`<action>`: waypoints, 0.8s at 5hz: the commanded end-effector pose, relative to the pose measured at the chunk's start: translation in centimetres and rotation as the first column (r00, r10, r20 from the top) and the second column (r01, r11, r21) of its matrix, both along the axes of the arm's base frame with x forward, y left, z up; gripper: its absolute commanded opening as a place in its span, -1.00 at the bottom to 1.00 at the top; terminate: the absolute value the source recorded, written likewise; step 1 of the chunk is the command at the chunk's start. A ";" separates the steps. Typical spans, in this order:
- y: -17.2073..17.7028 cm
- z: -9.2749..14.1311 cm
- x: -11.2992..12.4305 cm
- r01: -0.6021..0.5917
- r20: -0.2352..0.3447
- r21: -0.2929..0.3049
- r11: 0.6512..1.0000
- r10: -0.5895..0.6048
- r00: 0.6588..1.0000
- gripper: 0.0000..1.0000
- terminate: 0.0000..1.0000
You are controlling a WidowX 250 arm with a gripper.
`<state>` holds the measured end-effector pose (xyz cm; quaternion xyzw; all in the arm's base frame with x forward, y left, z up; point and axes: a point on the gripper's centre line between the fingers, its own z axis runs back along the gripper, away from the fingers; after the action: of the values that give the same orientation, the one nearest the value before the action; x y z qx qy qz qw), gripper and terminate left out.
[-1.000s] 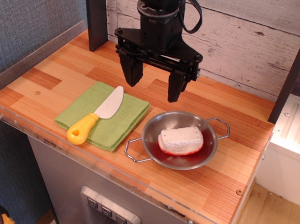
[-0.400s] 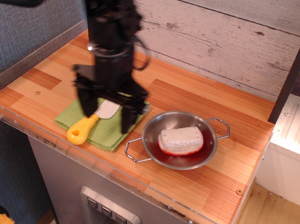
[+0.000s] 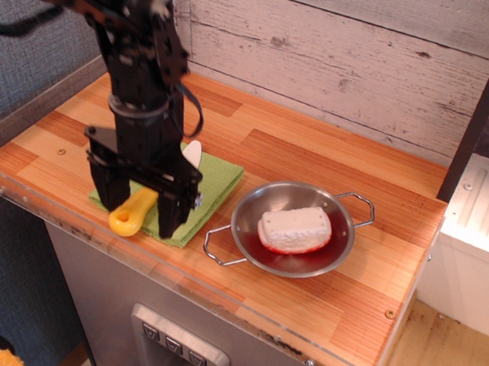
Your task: Put the yellow knife on the left side of the green cloth
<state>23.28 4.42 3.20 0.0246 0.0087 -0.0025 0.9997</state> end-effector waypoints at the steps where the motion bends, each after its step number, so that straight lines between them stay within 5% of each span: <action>1: 0.0 -0.3 0.8 0.037 0.001 0.027 0.999 -0.037 0.999 1.00 -1.00; 4: 1.5 1.0 -1.1 0.000 0.015 0.061 0.998 -0.001 1.000 1.00 -1.00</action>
<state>21.99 5.75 3.33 0.0503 0.0161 -0.0009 0.9986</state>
